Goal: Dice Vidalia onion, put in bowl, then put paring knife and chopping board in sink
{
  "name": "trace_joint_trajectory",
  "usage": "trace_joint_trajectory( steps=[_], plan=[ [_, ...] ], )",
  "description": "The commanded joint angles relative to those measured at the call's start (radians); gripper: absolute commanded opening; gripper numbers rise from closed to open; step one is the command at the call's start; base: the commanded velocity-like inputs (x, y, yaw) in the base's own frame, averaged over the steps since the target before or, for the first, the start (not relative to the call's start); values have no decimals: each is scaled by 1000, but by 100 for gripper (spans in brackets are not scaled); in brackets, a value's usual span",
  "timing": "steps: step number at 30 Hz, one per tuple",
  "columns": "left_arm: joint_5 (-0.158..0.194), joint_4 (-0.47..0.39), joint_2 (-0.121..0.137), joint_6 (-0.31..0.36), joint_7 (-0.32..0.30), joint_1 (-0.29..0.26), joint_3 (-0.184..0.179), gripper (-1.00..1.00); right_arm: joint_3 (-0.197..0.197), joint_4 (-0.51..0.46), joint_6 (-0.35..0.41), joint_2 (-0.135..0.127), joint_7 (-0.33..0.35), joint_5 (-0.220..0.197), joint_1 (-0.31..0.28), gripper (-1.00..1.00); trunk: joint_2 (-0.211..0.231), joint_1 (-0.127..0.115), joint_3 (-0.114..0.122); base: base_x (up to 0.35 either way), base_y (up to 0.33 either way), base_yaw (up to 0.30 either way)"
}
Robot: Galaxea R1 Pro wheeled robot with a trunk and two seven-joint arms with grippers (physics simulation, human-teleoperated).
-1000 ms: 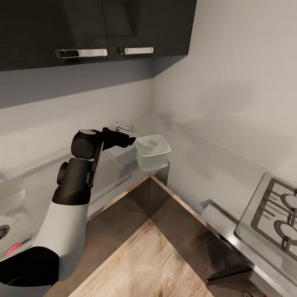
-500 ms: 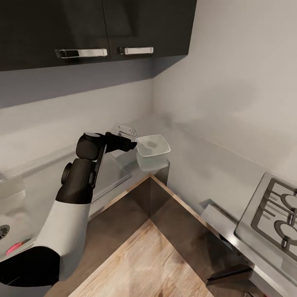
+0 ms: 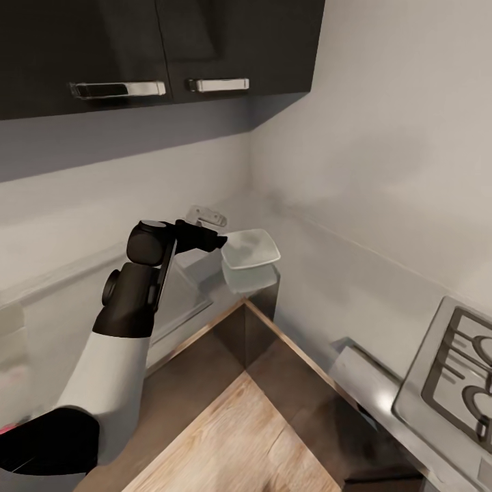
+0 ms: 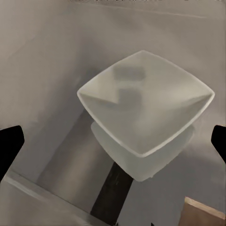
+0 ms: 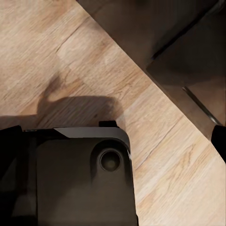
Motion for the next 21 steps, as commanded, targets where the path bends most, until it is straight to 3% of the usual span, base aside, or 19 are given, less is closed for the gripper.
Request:
trace_joint_trajectory(
  steps=[1,14,21],
  plan=[
    [-10,-1,0,3,-9,-1,0,100,5,0,-1,0,-8,2,-1,100,-2,1,-2,100,-22,0],
    [-10,32,1,2,-9,-1,2,100,5,0,-1,0,-8,2,-1,100,-2,1,-2,27,-4,0],
    [-10,60,2,2,-9,-1,2,100,5,0,-1,0,-8,2,-1,100,-2,1,-2,163,0,0]
  ],
)
